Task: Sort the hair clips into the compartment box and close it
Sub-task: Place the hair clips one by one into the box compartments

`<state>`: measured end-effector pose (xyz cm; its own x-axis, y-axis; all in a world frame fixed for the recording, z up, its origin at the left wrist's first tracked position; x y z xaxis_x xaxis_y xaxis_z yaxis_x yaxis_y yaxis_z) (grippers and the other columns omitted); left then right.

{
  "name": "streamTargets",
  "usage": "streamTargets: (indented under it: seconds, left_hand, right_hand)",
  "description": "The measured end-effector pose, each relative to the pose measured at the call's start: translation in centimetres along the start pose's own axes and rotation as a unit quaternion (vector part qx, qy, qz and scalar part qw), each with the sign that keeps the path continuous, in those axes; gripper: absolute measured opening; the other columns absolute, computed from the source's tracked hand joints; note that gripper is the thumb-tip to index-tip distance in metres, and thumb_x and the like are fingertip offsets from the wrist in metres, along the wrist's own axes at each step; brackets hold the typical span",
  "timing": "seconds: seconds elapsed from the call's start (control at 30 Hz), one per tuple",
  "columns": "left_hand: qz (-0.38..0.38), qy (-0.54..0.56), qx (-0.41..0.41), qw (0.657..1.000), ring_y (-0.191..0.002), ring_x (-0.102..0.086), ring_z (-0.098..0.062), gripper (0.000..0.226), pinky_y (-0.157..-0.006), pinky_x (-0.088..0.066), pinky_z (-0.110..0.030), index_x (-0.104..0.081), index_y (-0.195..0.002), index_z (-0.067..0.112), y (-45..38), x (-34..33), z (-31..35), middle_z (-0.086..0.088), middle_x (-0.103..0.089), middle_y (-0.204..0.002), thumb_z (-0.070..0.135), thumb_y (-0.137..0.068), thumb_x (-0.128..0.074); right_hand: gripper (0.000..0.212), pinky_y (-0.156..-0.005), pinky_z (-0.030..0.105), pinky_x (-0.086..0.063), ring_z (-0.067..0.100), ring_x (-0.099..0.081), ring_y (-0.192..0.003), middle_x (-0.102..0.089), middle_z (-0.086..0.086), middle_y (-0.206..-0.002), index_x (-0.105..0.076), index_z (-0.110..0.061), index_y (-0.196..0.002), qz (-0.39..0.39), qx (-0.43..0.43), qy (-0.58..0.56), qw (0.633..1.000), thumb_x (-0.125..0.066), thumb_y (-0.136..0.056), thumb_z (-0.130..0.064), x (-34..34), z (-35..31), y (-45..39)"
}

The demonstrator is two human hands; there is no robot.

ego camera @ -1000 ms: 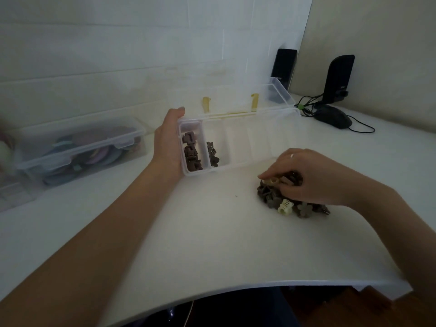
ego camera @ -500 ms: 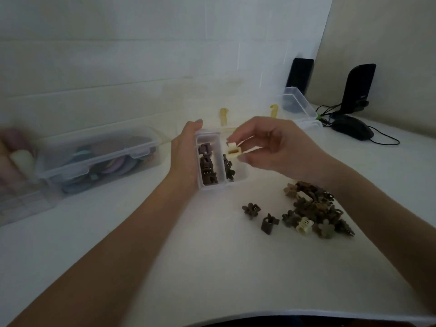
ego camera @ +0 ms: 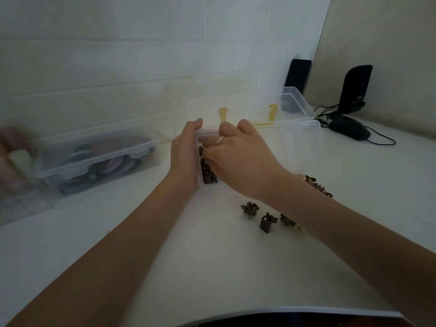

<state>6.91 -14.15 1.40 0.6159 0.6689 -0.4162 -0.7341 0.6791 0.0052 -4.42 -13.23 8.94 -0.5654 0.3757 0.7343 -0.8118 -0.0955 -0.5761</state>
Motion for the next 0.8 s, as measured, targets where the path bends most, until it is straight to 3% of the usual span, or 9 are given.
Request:
streamTargets:
  seconds: [0.1, 0.17, 0.23, 0.3, 0.4, 0.43, 0.5, 0.6, 0.8]
  left_hand:
    - [0.013, -0.013, -0.003, 1.0, -0.1, -0.059, -0.032, 0.079, -0.097, -0.045, -0.049, -0.06, -0.111, 0.011, -0.2, 0.4, 0.1, -0.015, -0.062, -0.108, 0.064, -0.054, -0.066]
    - [0.019, -0.023, -0.006, 1.0, -0.11, -0.062, -0.04, 0.086, -0.103, -0.046, -0.054, -0.062, -0.118, 0.007, -0.2, 0.5, 0.1, -0.021, -0.065, -0.118, 0.065, -0.055, -0.066]
    - [0.024, -0.02, -0.005, 0.999, -0.104, -0.065, -0.039, 0.078, -0.098, -0.049, -0.051, -0.064, -0.115, 0.006, 0.0, 0.4, 0.1, -0.02, -0.068, -0.113, 0.061, -0.06, -0.067]
    - [0.02, -0.021, 0.003, 1.0, -0.081, -0.061, -0.031, 0.058, -0.087, -0.047, -0.044, -0.064, -0.095, 0.011, 0.0, 0.3, 0.2, -0.012, -0.064, -0.087, 0.057, -0.06, -0.068]
    - [0.003, -0.024, 0.02, 1.0, -0.072, -0.052, -0.028, 0.05, -0.081, -0.044, -0.041, -0.062, -0.076, 0.016, -0.1, 0.2, 0.1, -0.006, -0.056, -0.071, 0.059, -0.052, -0.071]
    - [0.005, -0.027, 0.019, 0.999, -0.068, -0.052, -0.027, 0.046, -0.075, -0.045, -0.038, -0.063, -0.078, 0.017, 0.0, 0.2, 0.1, -0.004, -0.058, -0.071, 0.057, -0.058, -0.069]
    - [0.027, -0.021, 0.016, 0.999, -0.069, -0.058, -0.023, 0.05, -0.065, -0.048, -0.033, -0.063, -0.096, 0.012, 0.4, 0.3, 0.1, -0.005, -0.063, -0.082, 0.054, -0.068, -0.062]
    - [0.033, -0.009, -0.003, 0.999, -0.072, -0.06, -0.022, 0.057, -0.065, -0.05, -0.032, -0.059, -0.109, 0.009, 0.3, 0.4, 0.0, -0.008, -0.063, -0.09, 0.052, -0.072, -0.058]
    - [0.023, -0.006, -0.005, 1.0, -0.075, -0.06, -0.023, 0.051, -0.07, -0.049, -0.035, -0.06, -0.103, 0.01, 0.3, 0.2, 0.1, -0.008, -0.063, -0.09, 0.05, -0.073, -0.057]
  right_hand:
    - [0.024, -0.074, 0.03, -0.025, 0.018, -0.054, -0.091, -0.07, -0.012, -0.1, -0.071, -0.028, -0.087, -0.043, -0.017, -0.071, 0.996, -0.048, -0.087, -0.028, 0.1, 1.0, 0.8]
    - [0.018, -0.078, 0.031, -0.037, 0.017, -0.055, -0.091, -0.071, -0.011, -0.105, -0.073, -0.025, -0.09, -0.021, -0.036, -0.166, 0.985, -0.055, -0.088, -0.025, 0.7, 2.0, 1.8]
    - [0.014, -0.08, 0.03, -0.045, 0.013, -0.058, -0.086, -0.072, -0.01, -0.1, -0.075, -0.021, -0.091, 0.03, -0.059, -0.244, 0.968, -0.062, -0.086, -0.023, 1.6, 3.4, 3.1]
    - [0.016, -0.075, 0.025, -0.047, 0.007, -0.059, -0.08, -0.071, -0.015, -0.089, -0.074, -0.023, -0.093, 0.034, -0.113, -0.322, 0.939, -0.061, -0.085, -0.028, 2.3, 5.3, 4.5]
    - [0.015, -0.059, 0.031, -0.048, 0.007, -0.063, -0.066, -0.071, -0.017, -0.074, -0.072, -0.028, -0.093, -0.066, -0.151, -0.458, 0.873, -0.063, -0.082, -0.03, 2.1, 6.5, 6.3]
    - [0.015, -0.056, 0.031, -0.048, 0.007, -0.063, -0.063, -0.07, -0.016, -0.071, -0.073, -0.028, -0.093, -0.108, -0.143, -0.469, 0.865, -0.065, -0.08, -0.029, 1.8, 6.2, 6.8]
    - [0.018, -0.053, 0.017, -0.045, 0.005, -0.061, -0.062, -0.069, -0.017, -0.07, -0.074, -0.03, -0.096, -0.19, -0.124, -0.445, 0.866, -0.07, -0.078, -0.03, 0.7, 5.0, 7.4]
    - [0.026, -0.059, 0.012, -0.045, -0.001, -0.057, -0.063, -0.065, -0.019, -0.07, -0.07, -0.038, -0.105, -0.272, -0.1, -0.362, 0.886, -0.07, -0.078, -0.04, -0.8, 3.5, 7.7]
    - [0.021, -0.064, 0.018, -0.049, 0.006, -0.061, -0.07, -0.067, -0.015, -0.075, -0.073, -0.029, -0.1, -0.261, -0.119, -0.38, 0.879, -0.071, -0.08, -0.036, -1.3, 3.6, 7.8]
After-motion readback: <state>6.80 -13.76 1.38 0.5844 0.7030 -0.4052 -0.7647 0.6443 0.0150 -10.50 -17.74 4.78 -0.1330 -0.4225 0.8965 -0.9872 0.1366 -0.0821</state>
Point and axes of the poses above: each hand's wrist, its own y-axis away from the middle knuckle, its own x-axis out of the back of the hand, z = x × y, the point moved 7 cm from there along -y, towards the middle knuckle
